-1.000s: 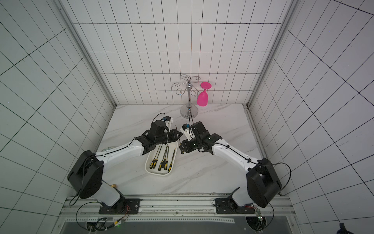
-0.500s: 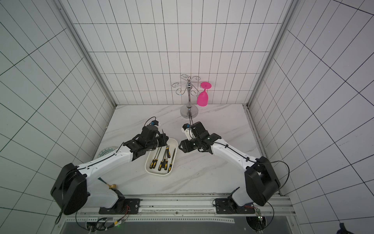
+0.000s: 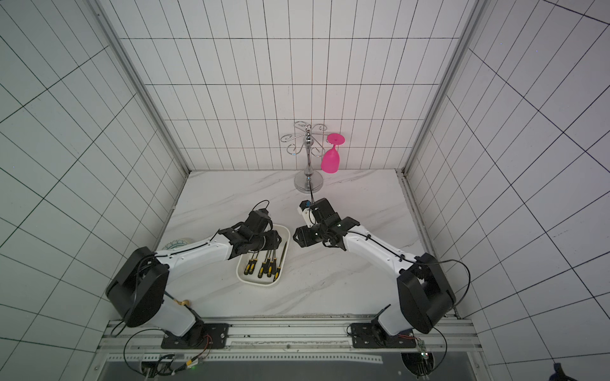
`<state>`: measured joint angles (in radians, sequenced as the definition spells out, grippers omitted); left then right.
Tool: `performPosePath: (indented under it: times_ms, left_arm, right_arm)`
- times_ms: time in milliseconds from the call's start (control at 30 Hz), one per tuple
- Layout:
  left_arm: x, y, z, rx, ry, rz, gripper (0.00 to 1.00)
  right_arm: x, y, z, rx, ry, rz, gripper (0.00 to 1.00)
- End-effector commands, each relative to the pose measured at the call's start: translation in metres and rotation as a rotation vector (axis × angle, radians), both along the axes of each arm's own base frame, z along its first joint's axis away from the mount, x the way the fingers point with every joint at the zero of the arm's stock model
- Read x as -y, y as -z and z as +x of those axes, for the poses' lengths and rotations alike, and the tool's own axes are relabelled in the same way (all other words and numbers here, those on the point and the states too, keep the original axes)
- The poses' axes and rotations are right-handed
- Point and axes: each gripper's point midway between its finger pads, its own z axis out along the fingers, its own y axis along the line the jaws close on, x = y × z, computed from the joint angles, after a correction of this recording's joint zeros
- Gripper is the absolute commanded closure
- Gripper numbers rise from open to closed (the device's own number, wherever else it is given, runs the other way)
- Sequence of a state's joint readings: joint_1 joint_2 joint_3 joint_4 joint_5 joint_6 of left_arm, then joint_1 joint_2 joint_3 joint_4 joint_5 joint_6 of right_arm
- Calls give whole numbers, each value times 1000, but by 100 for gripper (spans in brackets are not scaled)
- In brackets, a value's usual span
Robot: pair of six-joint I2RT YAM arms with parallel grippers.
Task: Put the file tool into the storage box
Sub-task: Place the file tool in the storage box, then reset both arms
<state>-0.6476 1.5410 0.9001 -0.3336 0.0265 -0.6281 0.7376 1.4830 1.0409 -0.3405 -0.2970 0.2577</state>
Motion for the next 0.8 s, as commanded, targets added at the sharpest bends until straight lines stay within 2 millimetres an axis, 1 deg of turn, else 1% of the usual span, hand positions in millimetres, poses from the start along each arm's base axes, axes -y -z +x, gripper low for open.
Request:
performPosePath:
  times_ms: [0, 100, 167, 200, 267, 300, 333, 400, 433, 467, 500, 533, 600, 633, 667, 733, 767]
  left_arm:
    - [6, -16, 9, 48, 0, -16, 3]
    - [-3, -21, 13, 70, -35, 8, 1]
    - [-13, -26, 17, 95, -69, 43, 1]
    - [-20, -31, 21, 115, -86, 65, 1]
    - [-41, -45, 30, 180, -145, 132, 1]
    - [-56, -56, 35, 225, -189, 173, 1]
    - [-71, -67, 39, 277, -237, 219, 1]
    - [-102, -89, 45, 381, -326, 311, 1]
    - [-119, -101, 46, 446, -379, 366, 1]
    - [-133, -109, 47, 501, -413, 421, 1]
    - [-148, -117, 46, 565, -455, 488, 1]
    - [-163, -124, 45, 627, -496, 557, 1]
    - [-188, -129, 43, 723, -566, 684, 1]
    - [-202, -128, 43, 751, -606, 731, 1]
    - [-216, -124, 45, 754, -644, 757, 1]
    - [-242, -105, 51, 705, -721, 758, 1]
    - [-250, -98, 55, 676, -754, 736, 1]
  right_arm:
    - [21, 14, 18, 2, 120, -41, 39]
    - [49, 26, 35, -11, 241, -75, 38]
    - [76, 35, 48, 8, 333, -131, 39]
    - [94, 38, 55, 31, 391, -177, 39]
    - [138, 43, 68, 89, 529, -292, 39]
    - [161, 41, 73, 123, 602, -349, 39]
    - [185, 37, 78, 160, 681, -399, 39]
    - [225, 27, 82, 231, 830, -460, 38]
    - [243, 20, 81, 273, 905, -472, 38]
    - [255, 12, 80, 323, 972, -472, 38]
    - [267, 3, 78, 387, 1037, -462, 36]
    - [274, -3, 75, 448, 1068, -441, 35]
    - [282, -18, 72, 579, 1102, -408, 35]
    - [287, -22, 70, 612, 1128, -397, 9]
    - [290, -26, 70, 649, 1140, -395, 1]
    - [295, -31, 73, 692, 1145, -436, 1]
    - [296, -34, 77, 707, 1148, -455, 2]
